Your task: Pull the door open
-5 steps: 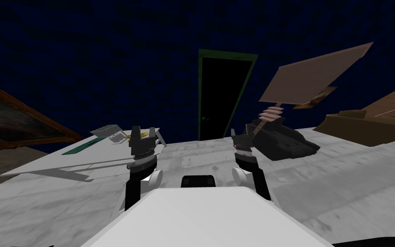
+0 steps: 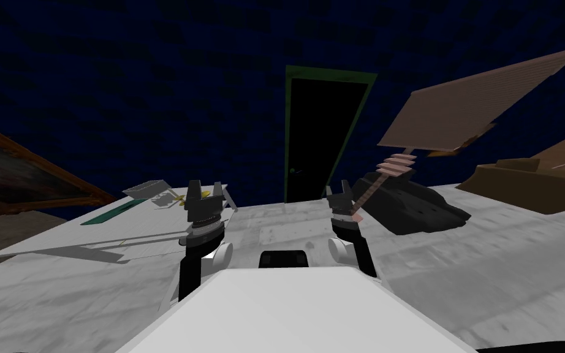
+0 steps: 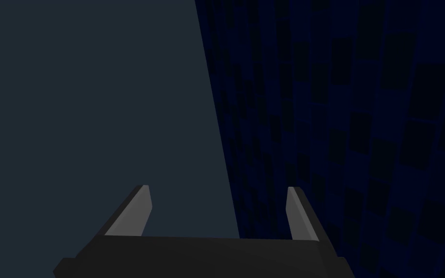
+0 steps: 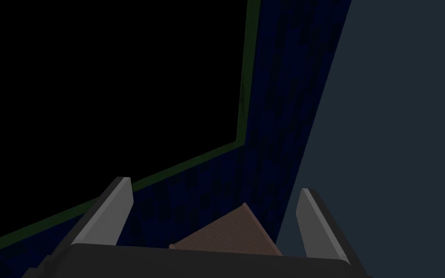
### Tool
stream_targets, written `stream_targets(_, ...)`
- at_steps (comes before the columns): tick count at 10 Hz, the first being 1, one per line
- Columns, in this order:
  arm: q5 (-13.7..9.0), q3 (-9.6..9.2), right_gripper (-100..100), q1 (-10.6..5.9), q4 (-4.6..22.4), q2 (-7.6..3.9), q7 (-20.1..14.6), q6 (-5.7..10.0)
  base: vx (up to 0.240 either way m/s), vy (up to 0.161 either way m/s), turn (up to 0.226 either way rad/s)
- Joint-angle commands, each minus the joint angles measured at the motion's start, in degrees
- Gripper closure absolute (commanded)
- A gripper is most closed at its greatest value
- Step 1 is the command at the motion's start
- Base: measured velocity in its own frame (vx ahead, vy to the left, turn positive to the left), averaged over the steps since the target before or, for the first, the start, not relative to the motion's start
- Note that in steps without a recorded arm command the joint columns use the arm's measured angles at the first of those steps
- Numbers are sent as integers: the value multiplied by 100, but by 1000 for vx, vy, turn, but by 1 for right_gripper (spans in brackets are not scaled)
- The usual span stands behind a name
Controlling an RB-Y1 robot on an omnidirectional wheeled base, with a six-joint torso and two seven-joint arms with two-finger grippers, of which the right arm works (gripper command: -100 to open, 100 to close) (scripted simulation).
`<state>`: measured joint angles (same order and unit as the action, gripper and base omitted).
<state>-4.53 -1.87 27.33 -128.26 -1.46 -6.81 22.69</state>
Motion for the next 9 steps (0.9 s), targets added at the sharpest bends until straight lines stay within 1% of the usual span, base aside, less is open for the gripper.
stream_targets(1, -53, 3, -100, -88, 210, -71, 3, 45, 94, 13, 15)
stream_targets(6, -196, -87, -100, -365, 896, -257, 66, 177, 93, -6, 23)
stream_targets(9, -301, -152, -100, -568, 1381, -387, 113, 273, 94, 6, 28)
